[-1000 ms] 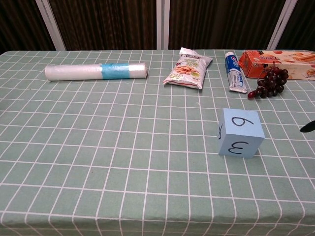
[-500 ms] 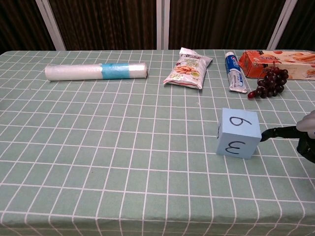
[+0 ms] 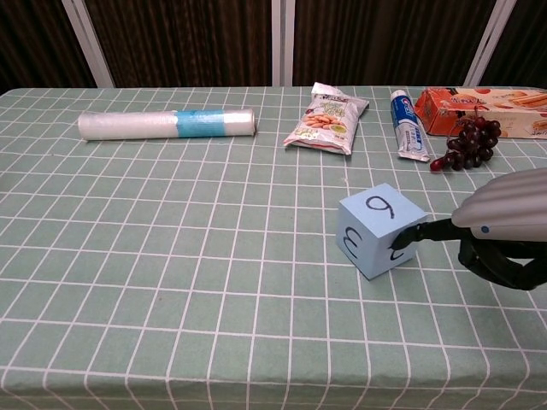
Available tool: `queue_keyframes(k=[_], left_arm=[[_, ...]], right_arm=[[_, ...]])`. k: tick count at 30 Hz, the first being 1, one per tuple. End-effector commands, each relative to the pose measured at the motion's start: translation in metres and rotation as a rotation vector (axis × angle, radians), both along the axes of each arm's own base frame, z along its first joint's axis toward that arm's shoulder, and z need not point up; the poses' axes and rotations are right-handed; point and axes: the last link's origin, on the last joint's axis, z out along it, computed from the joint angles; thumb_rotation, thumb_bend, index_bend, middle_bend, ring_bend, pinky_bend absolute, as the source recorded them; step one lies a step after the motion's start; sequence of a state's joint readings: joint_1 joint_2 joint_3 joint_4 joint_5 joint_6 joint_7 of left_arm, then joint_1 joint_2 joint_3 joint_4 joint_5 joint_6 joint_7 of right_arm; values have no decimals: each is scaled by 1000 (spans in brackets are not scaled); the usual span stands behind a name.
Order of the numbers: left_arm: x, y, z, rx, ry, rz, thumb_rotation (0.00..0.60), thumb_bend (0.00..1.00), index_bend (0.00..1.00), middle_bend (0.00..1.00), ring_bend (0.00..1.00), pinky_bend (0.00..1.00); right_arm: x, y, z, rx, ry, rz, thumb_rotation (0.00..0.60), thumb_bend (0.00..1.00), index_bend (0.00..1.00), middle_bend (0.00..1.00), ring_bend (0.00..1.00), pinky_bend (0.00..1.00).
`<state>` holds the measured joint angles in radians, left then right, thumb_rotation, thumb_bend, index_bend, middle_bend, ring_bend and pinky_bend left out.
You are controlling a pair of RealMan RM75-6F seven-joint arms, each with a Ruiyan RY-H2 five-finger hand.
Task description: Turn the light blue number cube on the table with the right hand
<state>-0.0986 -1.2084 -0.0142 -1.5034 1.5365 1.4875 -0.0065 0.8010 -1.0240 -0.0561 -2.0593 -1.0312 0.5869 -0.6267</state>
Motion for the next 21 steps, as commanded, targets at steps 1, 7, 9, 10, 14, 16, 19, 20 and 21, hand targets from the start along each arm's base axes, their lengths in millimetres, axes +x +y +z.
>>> queue_keyframes(k=[1,7,9,10,14,16,19,20,21], left_arm=[[0,0,1,1,0,2,600,0,82,0,0,1],[-2,0,2,4,-7,6,600,0,82,0,0,1],[-3,0,2,4,-8,7,600,0,82,0,0,1],[-3,0,2,5,-9,7,600,0,82,0,0,1],[-4,-1,4,10,-10,8,600,0,82,0,0,1],[-4,-1,5,12,-10,9,600,0,82,0,0,1],[-6,-1,7,16,-13,12,600,0,82,0,0,1],[-6,-1,8,17,-13,13,600,0,82,0,0,1],[-6,-1,8,17,-14,13,600,0,82,0,0,1]], right_arm=[[13,-5,-4,17,13,22,600,1000,0,923,832,732],[38,-19,-6,52,70,62,600,1000,0,926,832,732],[48,-23,-7,70,95,75,600,1000,0,926,833,732],[53,-25,-8,81,109,78,600,1000,0,927,833,732],[70,-32,-14,98,153,92,600,1000,0,927,832,732],[76,-35,-18,100,168,90,600,1000,0,928,833,732],[84,-41,-24,94,192,79,600,1000,0,928,833,732],[86,-43,-25,89,197,78,600,1000,0,928,833,732],[87,-44,-26,87,203,75,600,1000,0,928,832,732]])
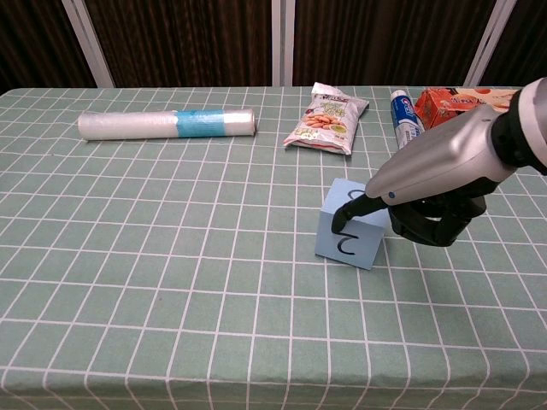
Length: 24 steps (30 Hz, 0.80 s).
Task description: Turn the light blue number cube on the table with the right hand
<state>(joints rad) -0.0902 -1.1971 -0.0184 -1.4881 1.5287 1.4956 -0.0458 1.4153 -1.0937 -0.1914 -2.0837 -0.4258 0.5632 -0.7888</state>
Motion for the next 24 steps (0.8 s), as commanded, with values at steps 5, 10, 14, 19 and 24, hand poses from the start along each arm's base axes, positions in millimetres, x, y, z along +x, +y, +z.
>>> queue_keyframes(k=[5,10,14,19,24], left_arm=[[-2,-1,2,4,-8,2,600,0,82,0,0,1],[-2,-1,3,7,-10,1,600,0,82,0,0,1],[-4,-1,3,6,-9,5,600,0,82,0,0,1],[-4,-1,3,4,-10,6,600,0,82,0,0,1],[-4,-1,2,2,-8,7,600,0,82,0,0,1]], right_arm=[[9,-13,-11,-30,52,-22,600,1000,0,928,832,732],[14,-24,-11,-53,46,-45,600,1000,0,928,833,732],[19,-33,-6,-75,30,-66,600,1000,0,928,833,732],[18,-44,-1,-94,41,-90,600,1000,0,928,833,732],[15,-54,0,-108,50,-119,600,1000,0,928,833,732]])
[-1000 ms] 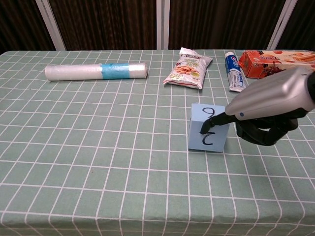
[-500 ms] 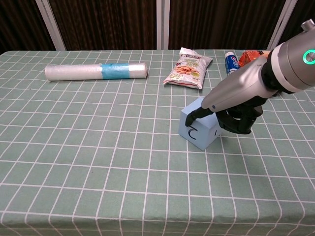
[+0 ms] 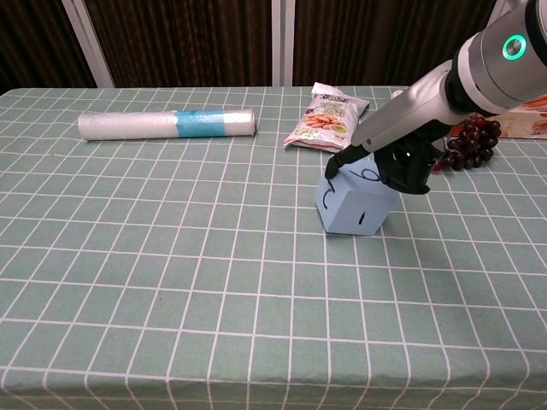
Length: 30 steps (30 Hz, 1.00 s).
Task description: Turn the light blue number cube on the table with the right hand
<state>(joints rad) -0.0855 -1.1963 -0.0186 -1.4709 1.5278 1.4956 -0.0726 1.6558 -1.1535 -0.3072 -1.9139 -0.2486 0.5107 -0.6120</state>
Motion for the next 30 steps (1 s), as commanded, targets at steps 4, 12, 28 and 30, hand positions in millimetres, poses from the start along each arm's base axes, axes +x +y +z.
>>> queue_keyframes(k=[4,12,28,30], left_arm=[[0,-1,1,3,3,3,600,0,82,0,0,1],[0,-2,1,5,2,4,600,0,82,0,0,1],[-1,-1,2,10,2,4,600,0,82,0,0,1],[-1,-1,3,10,3,4,600,0,82,0,0,1]], right_arm=[[-3,-8,-1,-5,6,-26,600,1000,0,928,833,732],[-2,-11,-7,-3,-1,-32,600,1000,0,928,833,732],[7,-12,-2,-18,-88,-31,600,1000,0,928,833,732],[10,-12,4,-38,-122,-28,600,1000,0,928,833,732]])
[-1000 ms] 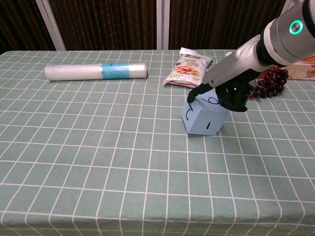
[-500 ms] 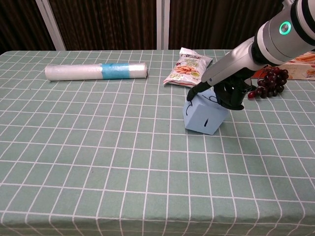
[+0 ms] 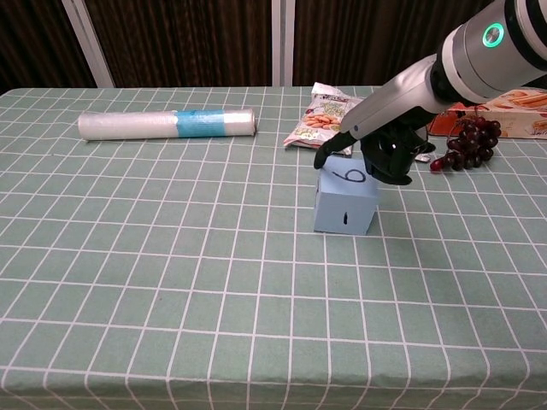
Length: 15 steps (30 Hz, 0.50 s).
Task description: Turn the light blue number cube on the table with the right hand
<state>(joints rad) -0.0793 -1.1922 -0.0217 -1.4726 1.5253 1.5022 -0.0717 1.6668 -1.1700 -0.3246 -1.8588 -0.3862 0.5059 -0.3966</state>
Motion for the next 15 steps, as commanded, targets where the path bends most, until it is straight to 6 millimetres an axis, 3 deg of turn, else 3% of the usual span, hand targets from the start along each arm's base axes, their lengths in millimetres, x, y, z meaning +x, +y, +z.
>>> queue_keyframes(k=[1,6,13,15], left_arm=[[0,0,0,0,0,-1,600,0,82,0,0,1],[1,1,0,1,-1,-3,600,0,82,0,0,1],[5,2,-3,-7,3,-11,600,0,82,0,0,1],[7,2,-5,-10,4,-12,600,0,82,0,0,1]], right_arm=[[3,0,11,-37,-62,2,600,1000,0,928,833,732],[-6,7,39,-132,-207,-23,600,1000,0,928,833,732],[-66,42,97,-479,-363,115,600,1000,0,927,832,732],[-88,58,108,-573,-397,153,600,989,0,870,787,720]])
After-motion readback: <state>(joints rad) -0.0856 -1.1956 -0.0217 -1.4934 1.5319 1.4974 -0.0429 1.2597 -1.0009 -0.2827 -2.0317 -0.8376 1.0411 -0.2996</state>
